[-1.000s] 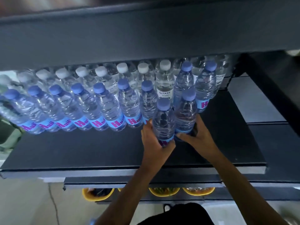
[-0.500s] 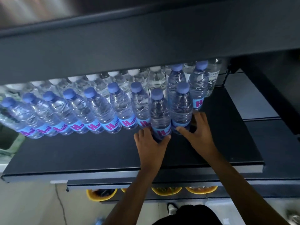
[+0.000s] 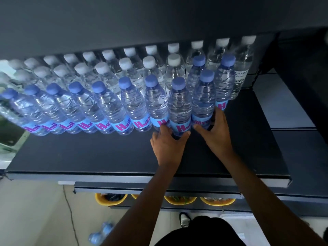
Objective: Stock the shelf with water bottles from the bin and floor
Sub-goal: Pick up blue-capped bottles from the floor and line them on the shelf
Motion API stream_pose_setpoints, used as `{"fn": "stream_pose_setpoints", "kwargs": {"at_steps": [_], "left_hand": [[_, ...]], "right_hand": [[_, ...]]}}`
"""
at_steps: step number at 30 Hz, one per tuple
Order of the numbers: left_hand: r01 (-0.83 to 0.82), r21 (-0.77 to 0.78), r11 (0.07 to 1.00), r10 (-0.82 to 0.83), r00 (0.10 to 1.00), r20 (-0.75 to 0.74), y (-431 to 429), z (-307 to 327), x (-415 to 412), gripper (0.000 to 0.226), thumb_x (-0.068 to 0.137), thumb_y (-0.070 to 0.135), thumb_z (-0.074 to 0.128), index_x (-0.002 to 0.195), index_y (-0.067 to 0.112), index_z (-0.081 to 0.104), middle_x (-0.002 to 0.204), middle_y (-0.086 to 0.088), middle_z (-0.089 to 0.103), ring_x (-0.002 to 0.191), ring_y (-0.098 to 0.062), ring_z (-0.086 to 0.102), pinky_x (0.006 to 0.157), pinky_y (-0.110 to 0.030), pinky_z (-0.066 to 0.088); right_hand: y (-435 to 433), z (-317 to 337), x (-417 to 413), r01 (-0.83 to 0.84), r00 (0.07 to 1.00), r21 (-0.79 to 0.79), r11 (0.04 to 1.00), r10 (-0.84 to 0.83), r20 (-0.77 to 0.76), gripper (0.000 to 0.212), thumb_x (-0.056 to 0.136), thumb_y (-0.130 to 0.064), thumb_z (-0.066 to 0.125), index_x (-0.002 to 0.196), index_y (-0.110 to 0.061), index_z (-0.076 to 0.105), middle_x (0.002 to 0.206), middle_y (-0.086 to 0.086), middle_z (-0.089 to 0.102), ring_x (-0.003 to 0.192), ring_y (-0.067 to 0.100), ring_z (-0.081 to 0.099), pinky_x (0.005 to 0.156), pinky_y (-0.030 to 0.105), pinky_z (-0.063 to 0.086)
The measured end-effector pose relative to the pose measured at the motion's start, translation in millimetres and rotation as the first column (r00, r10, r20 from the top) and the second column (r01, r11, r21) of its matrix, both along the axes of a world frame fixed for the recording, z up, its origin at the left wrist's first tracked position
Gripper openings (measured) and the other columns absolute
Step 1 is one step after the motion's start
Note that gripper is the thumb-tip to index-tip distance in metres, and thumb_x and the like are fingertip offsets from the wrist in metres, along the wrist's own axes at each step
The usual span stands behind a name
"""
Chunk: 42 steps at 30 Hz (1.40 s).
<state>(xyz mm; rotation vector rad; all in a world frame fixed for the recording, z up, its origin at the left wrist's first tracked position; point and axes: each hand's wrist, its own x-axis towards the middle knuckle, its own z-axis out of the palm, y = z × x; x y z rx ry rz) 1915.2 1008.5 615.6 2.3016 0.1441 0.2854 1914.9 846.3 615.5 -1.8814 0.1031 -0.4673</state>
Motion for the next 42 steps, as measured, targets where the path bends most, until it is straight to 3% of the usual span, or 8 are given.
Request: {"fn": "stream_pose_setpoints", "kwargs": {"at_steps": [4, 8, 17, 30, 34, 37, 39, 42], "left_hand": [[0.014, 0.063, 0.998, -0.012, 1.000, -0.018, 1.9, -2.2, 5.3, 0.051, 0.076, 0.062, 0.078, 0.093, 0.018, 0.058, 0.086, 0.004, 0.065, 0.091, -0.017, 0.056, 0.088, -0.031, 0.035], [0.080, 0.210, 0.974, -0.075, 0.997, -0.029, 8.0, -7.2, 13.6, 0.051, 0.080, 0.072, 0.063, 0.063, 0.027, 0.048, 0.068, 0.004, 0.064, 0.080, -0.021, 0.064, 0.083, -0.035, 0.045], [0.085, 0.218, 0.972, -0.092, 0.995, 0.022, 7.5, -5.8, 10.8, 0.028, 0.089, 0.040, 0.060, 0.072, 0.018, 0.060, 0.068, 0.001, 0.065, 0.079, -0.027, 0.065, 0.077, -0.036, 0.035], [0.104, 0.234, 0.967, -0.109, 0.994, 0.012, 7.8, -9.1, 12.9, 0.034, 0.096, 0.045, 0.059, 0.073, 0.020, 0.062, 0.072, 0.001, 0.066, 0.083, -0.024, 0.063, 0.082, -0.038, 0.041], [0.123, 0.229, 0.966, -0.131, 0.991, 0.022, 9.4, -10.0, 13.5, 0.035, 0.094, 0.047, 0.060, 0.071, 0.021, 0.061, 0.070, 0.004, 0.065, 0.081, -0.023, 0.064, 0.080, -0.037, 0.040], [0.109, 0.230, 0.967, -0.121, 0.992, 0.036, 9.5, -9.9, 13.2, 0.037, 0.094, 0.049, 0.061, 0.068, 0.022, 0.058, 0.069, 0.004, 0.064, 0.079, -0.022, 0.064, 0.077, -0.034, 0.033], [0.101, 0.217, 0.971, -0.111, 0.993, 0.036, 8.6, -9.8, 12.1, 0.038, 0.094, 0.050, 0.061, 0.067, 0.023, 0.057, 0.069, 0.004, 0.065, 0.079, -0.022, 0.064, 0.078, -0.035, 0.035], [0.092, 0.197, 0.976, -0.104, 0.993, 0.052, 9.0, -9.0, 10.9, 0.037, 0.094, 0.048, 0.062, 0.066, 0.027, 0.051, 0.068, 0.004, 0.064, 0.077, -0.021, 0.063, 0.078, -0.035, 0.035]], "right_hand": [[1.9, 3.3, -1.5, 0.017, 0.999, 0.004, 1.000, -0.017, 0.033, 0.078, 0.082, -0.015, 0.086, 0.148, -0.013, 0.044, 0.137, -0.013, 0.056, 0.128, 0.000, 0.055, 0.106, 0.023, 0.049], [3.4, 4.8, -2.6, 0.023, 1.000, 0.001, 1.000, -0.023, 0.011, 0.081, 0.082, -0.017, 0.086, 0.149, -0.022, 0.042, 0.141, -0.008, 0.057, 0.132, 0.008, 0.055, 0.111, 0.037, 0.049], [3.4, -3.9, -2.4, 0.043, 0.999, 0.020, 0.999, -0.043, 0.011, 0.079, 0.078, -0.021, 0.082, 0.147, -0.023, 0.043, 0.140, -0.007, 0.055, 0.132, 0.017, 0.054, 0.108, 0.052, 0.048], [-0.7, -8.3, 2.0, 0.023, 0.999, 0.019, 1.000, -0.022, -0.024, 0.084, 0.080, -0.029, 0.087, 0.149, -0.031, 0.038, 0.148, -0.005, 0.049, 0.140, 0.014, 0.047, 0.114, 0.048, 0.044], [0.9, -3.5, 1.3, -0.009, 1.000, 0.038, 0.999, 0.009, 0.008, 0.077, 0.084, -0.014, 0.083, 0.138, -0.048, 0.041, 0.138, -0.019, 0.055, 0.131, 0.001, 0.054, 0.111, 0.027, 0.047], [-0.1, -4.4, -0.6, -0.015, 0.999, 0.068, 0.998, 0.017, -0.034, 0.080, 0.085, -0.004, 0.080, 0.142, -0.039, 0.038, 0.130, -0.033, 0.053, 0.119, -0.016, 0.054, 0.097, 0.005, 0.044], [-1.4, -5.0, -1.9, -0.022, 0.998, 0.080, 0.997, 0.027, -0.055, 0.082, 0.084, 0.000, 0.078, 0.147, -0.029, 0.035, 0.128, -0.033, 0.053, 0.117, -0.018, 0.055, 0.094, 0.003, 0.044], [1.4, -1.2, -2.8, -0.018, 0.998, 0.058, 0.998, 0.021, -0.062, 0.084, 0.083, -0.004, 0.081, 0.143, -0.036, 0.033, 0.131, -0.028, 0.052, 0.121, -0.016, 0.053, 0.097, 0.004, 0.043]]}}
